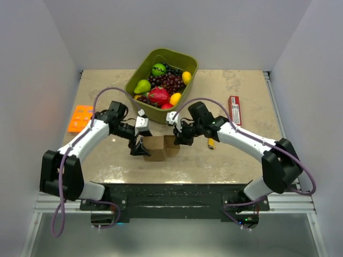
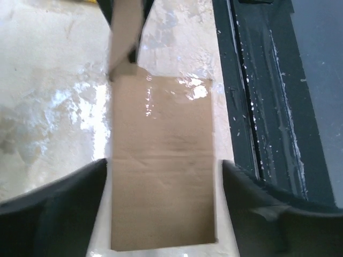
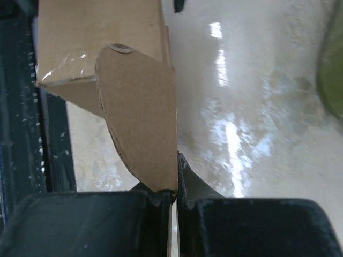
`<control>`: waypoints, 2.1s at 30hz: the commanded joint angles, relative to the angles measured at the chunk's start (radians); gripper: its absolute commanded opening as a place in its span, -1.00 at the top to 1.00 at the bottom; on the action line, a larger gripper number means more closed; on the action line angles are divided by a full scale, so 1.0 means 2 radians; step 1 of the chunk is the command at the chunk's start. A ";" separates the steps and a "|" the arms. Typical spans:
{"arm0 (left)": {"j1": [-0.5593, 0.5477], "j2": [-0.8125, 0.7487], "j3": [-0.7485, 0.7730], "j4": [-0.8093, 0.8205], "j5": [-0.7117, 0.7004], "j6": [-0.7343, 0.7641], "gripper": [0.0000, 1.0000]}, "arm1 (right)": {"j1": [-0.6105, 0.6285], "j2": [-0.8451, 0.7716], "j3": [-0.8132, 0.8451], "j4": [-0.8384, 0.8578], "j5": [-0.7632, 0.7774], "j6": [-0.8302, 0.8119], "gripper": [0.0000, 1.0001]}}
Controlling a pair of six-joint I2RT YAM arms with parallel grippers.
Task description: Unpack the express box
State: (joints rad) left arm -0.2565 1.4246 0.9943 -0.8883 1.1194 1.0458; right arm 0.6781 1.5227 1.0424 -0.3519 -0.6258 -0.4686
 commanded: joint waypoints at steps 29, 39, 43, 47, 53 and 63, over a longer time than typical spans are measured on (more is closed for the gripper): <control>-0.009 -0.286 -0.180 0.167 -0.270 -0.142 -0.96 | 0.060 0.115 0.104 0.103 0.345 0.014 1.00; -0.022 -0.327 -0.165 0.139 -0.189 -0.024 -0.31 | 0.114 0.022 0.043 0.132 0.472 -0.172 1.00; -0.053 -0.300 -0.150 0.140 -0.161 -0.031 0.58 | 0.212 0.026 0.026 0.050 0.561 -0.156 1.00; -0.096 -0.290 -0.169 0.179 -0.178 -0.085 0.97 | 0.267 0.078 0.081 -0.092 0.529 -0.044 1.00; -0.096 -0.299 -0.200 0.197 -0.214 -0.152 1.00 | 0.267 0.093 0.084 -0.102 0.495 -0.023 1.00; -0.088 -0.310 -0.224 0.287 -0.324 -0.274 -0.29 | 0.249 0.104 0.193 -0.198 0.469 0.003 1.00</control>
State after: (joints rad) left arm -0.4343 0.7719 0.5617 -0.4725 0.6083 0.6716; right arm 1.1698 1.7050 1.2747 -0.6220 0.4095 -0.5102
